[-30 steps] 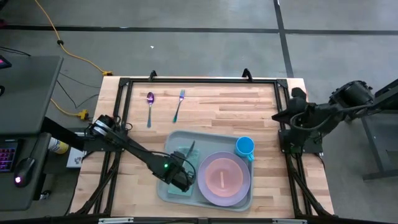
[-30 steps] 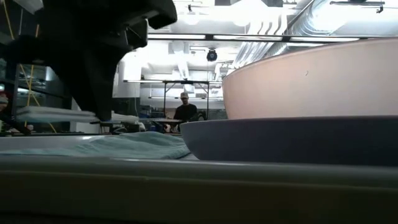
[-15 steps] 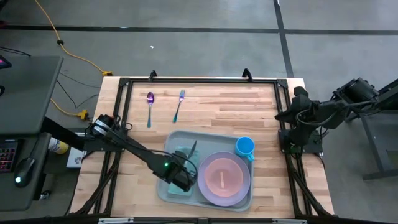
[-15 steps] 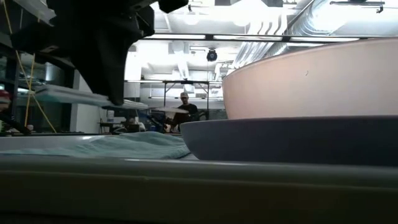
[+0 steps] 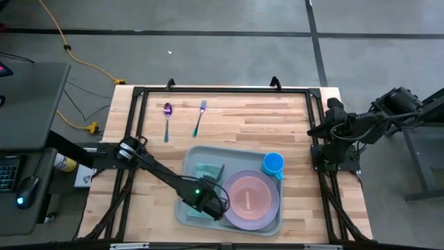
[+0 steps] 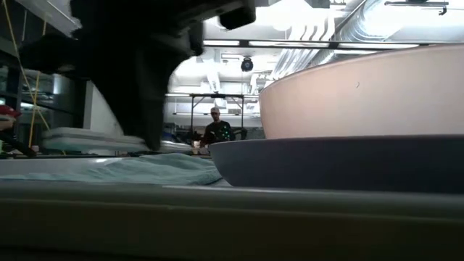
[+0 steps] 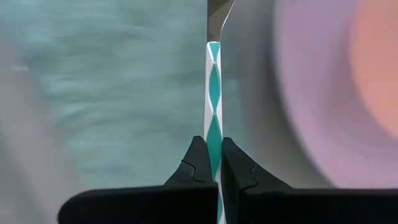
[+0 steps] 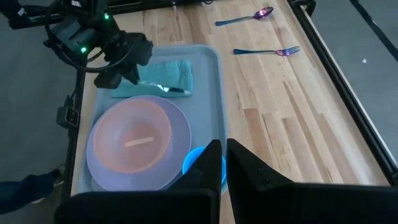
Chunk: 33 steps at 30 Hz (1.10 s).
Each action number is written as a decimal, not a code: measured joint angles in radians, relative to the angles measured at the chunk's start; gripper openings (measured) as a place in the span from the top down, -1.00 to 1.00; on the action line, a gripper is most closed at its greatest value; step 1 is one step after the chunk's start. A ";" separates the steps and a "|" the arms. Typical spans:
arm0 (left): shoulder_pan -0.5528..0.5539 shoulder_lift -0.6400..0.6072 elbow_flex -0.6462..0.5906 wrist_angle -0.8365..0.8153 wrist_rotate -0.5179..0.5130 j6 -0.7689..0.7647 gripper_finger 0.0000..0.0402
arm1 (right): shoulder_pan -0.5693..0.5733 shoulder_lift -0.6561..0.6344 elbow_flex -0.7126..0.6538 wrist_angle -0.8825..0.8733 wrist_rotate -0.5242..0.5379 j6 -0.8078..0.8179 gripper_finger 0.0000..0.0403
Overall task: Set up tray
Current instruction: Put the green knife on the blue napkin on the gray tray
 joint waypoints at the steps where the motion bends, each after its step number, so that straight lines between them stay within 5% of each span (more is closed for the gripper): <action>1: 0.000 0.009 0.017 -0.019 0.004 0.000 0.88 | 0.000 0.000 0.000 0.000 -0.002 0.000 1.00; 7: 0.009 0.034 0.089 -0.223 0.026 -0.003 0.88 | 0.000 0.003 0.000 0.000 -0.012 0.000 1.00; 33: 0.020 0.052 0.110 -0.173 0.047 -0.006 0.88 | 0.000 0.003 0.000 0.000 -0.023 -0.005 1.00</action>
